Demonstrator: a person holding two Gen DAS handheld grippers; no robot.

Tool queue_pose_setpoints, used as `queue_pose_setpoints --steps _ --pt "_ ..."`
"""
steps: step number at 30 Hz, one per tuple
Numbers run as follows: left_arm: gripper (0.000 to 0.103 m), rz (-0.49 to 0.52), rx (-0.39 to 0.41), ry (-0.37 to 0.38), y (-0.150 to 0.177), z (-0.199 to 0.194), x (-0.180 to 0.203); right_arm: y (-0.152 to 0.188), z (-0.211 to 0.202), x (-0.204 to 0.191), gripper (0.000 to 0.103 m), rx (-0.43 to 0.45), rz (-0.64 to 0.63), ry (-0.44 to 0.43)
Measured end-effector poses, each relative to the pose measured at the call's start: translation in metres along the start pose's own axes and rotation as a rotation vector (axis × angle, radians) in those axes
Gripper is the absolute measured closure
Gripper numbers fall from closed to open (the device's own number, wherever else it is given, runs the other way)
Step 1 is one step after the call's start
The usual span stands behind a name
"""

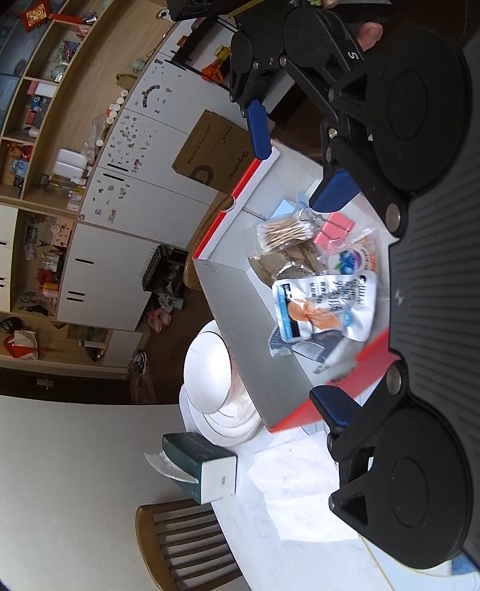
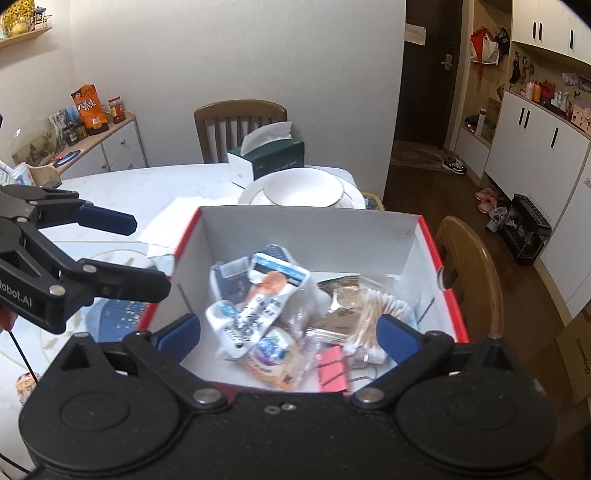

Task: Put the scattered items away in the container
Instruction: 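Move both grippers back from the box to the remaining items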

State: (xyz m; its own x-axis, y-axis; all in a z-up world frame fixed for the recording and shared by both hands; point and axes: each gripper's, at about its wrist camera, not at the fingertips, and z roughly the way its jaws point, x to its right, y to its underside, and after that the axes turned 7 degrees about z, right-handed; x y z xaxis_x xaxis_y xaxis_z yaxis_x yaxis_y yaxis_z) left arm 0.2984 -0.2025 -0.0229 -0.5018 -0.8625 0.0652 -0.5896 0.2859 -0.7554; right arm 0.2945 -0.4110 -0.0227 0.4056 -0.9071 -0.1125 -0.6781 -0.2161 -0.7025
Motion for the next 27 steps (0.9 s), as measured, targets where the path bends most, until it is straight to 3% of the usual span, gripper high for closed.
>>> queue_pose_setpoints --steps 17,27 --pt "0.003 -0.044 -0.009 0.088 0.047 -0.07 -0.037 0.025 -0.015 -0.088 0.001 -0.002 0.022 -0.034" --pt "0.003 -0.018 -0.031 0.037 0.095 -0.113 -0.072 0.054 -0.009 -0.153 0.001 -0.045 0.005 -0.046"
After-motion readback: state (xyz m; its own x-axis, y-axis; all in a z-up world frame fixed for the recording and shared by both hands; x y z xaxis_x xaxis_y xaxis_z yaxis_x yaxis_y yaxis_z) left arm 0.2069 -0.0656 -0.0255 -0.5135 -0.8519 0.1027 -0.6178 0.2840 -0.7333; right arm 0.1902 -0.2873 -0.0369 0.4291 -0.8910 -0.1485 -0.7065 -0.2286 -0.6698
